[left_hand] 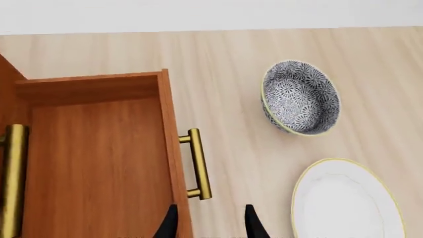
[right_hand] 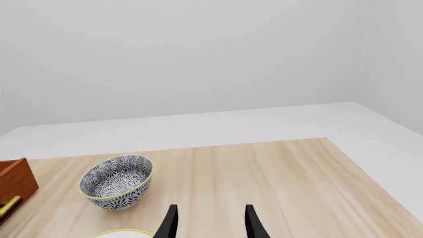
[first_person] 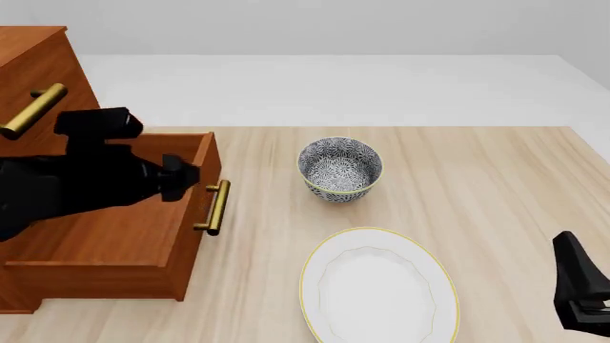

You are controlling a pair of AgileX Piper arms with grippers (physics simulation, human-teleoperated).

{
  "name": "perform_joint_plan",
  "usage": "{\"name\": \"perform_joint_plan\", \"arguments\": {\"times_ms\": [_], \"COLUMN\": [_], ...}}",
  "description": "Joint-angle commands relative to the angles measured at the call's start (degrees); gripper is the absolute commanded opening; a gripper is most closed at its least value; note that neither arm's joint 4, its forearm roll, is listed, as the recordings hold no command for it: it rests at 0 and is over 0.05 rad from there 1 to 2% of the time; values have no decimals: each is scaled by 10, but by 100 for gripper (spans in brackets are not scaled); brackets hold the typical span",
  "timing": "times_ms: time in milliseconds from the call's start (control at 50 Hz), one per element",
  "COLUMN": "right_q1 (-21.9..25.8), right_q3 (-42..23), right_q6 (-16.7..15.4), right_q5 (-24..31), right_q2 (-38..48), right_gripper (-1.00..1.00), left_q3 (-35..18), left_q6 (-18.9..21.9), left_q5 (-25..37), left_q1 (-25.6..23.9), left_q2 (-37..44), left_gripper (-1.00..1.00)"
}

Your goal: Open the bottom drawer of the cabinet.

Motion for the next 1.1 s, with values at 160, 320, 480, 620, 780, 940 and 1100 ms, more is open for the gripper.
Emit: {"name": "perform_joint_plan", "arguments": {"times_ms": [160, 320, 480, 620, 780, 940, 1100], "right_q1": [1, 1, 1, 2, 10, 24, 31], "right_q3": [-56, -66, -57, -51, -55, -102, -164], "right_q6": [-2, -4, -5, -11, -22, -38, -46], "right_q5": [56, 66, 57, 46, 41, 64, 94], "right_q2": [0, 0, 0, 0, 0, 0, 0], "right_gripper": [100, 100, 100, 100, 100, 100, 100], "left_q3": [13, 29, 49, 53, 53, 48, 53], "left_q6": [20, 47, 58, 92, 118, 137, 163], "left_q5": [65, 90, 103, 104, 96, 92, 91], "left_q1": [9, 25, 30, 40, 50, 48, 38], "left_q2": [-169, -246, -315, -359, -398, -420, -452], "left_gripper": [100, 100, 100, 100, 100, 100, 100]}}
